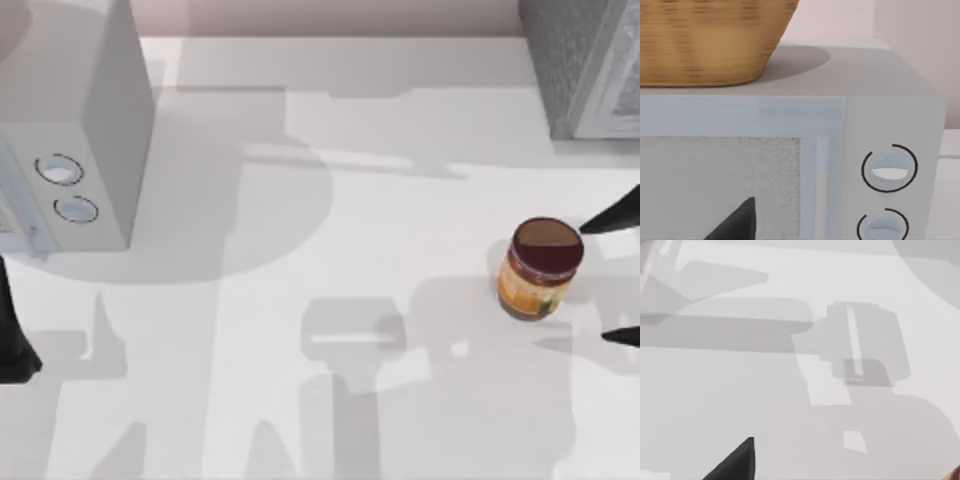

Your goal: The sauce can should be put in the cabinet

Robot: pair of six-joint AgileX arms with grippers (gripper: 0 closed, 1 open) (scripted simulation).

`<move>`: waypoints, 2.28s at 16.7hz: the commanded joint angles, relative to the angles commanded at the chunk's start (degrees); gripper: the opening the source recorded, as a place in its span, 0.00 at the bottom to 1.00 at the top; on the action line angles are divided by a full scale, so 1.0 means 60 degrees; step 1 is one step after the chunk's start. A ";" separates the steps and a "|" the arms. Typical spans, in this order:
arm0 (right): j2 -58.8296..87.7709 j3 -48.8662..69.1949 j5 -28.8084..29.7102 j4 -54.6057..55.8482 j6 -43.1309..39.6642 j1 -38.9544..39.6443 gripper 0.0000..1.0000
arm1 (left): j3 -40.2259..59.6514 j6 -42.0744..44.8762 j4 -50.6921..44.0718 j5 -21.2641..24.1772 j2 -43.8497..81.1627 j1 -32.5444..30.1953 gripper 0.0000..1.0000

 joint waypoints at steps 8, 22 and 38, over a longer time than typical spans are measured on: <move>0.3523 0.2022 -0.1470 -0.2192 -0.3585 -0.0486 1.00 | 0.0000 0.0000 0.0000 0.0000 0.0000 0.0000 1.00; 0.9100 0.4998 -0.2541 -0.5781 -0.8870 -0.0896 1.00 | 0.0000 0.0000 0.0000 0.0000 0.0000 0.0000 1.00; 0.8320 0.4159 -0.3202 -0.3725 -0.6806 -0.0121 1.00 | 0.0000 0.0000 0.0000 0.0000 0.0000 0.0000 1.00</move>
